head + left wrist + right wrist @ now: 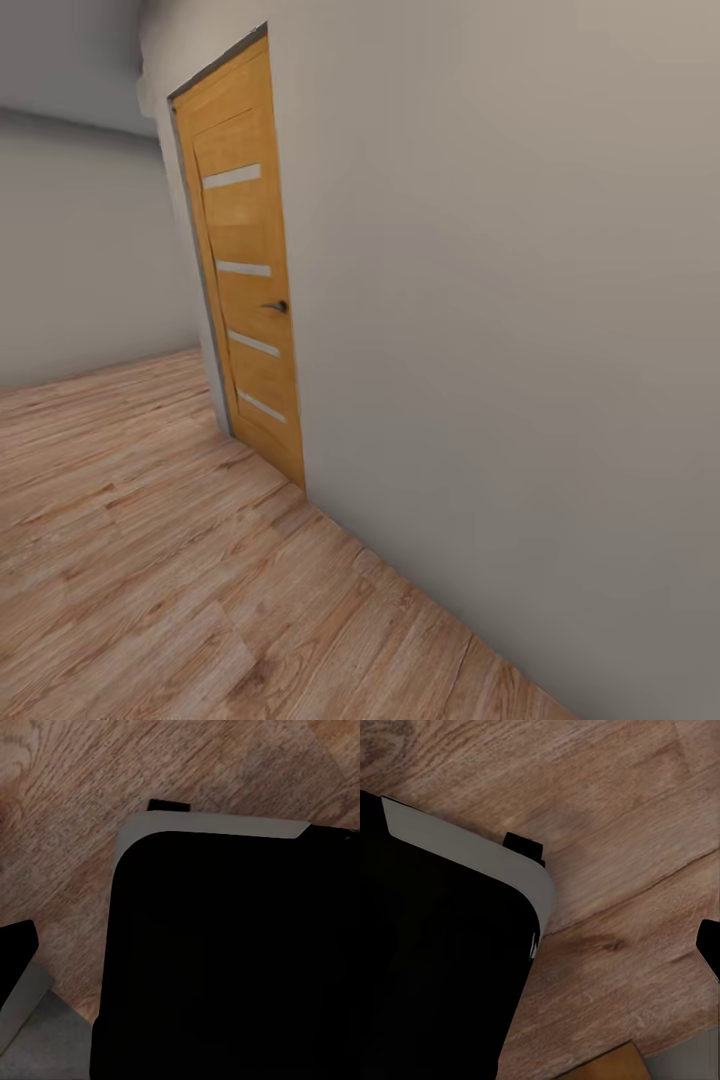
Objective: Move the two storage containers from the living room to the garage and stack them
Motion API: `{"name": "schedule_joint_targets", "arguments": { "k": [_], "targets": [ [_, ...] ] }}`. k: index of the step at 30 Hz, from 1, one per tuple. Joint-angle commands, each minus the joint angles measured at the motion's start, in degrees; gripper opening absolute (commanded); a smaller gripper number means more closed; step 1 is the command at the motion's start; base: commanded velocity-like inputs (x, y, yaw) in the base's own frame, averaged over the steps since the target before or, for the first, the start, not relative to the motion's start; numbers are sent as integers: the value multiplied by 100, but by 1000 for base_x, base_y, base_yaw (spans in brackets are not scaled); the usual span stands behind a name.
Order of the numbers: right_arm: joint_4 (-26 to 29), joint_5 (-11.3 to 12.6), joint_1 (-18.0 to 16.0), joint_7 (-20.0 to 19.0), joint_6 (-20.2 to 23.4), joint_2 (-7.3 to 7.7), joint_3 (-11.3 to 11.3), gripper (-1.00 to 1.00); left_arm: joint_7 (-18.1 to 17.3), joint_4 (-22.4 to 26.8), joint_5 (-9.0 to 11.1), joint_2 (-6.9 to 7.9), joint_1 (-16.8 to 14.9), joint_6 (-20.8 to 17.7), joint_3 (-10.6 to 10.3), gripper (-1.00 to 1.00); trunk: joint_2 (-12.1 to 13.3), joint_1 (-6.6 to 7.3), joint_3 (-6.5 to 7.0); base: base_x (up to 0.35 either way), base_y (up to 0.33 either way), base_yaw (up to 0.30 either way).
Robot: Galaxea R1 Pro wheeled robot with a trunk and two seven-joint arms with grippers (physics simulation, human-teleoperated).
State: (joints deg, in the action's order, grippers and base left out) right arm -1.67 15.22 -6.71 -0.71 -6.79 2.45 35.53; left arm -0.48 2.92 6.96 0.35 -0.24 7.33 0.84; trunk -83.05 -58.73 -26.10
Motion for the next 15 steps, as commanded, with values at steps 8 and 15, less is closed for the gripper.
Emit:
{"name": "schedule_joint_targets", "arguments": {
  "k": [8,15],
  "targets": [
    [-18,51,-6,-8,-34,-8,48,100,-5,-4,43,0,-2,21,4,100,-3,0,-1,0,0,252],
    [-18,58,-6,-8,-33,-8,50,100,-5,-3,43,-5,-2,20,4,100,-3,0,19,0,0,269]
  ]
}}
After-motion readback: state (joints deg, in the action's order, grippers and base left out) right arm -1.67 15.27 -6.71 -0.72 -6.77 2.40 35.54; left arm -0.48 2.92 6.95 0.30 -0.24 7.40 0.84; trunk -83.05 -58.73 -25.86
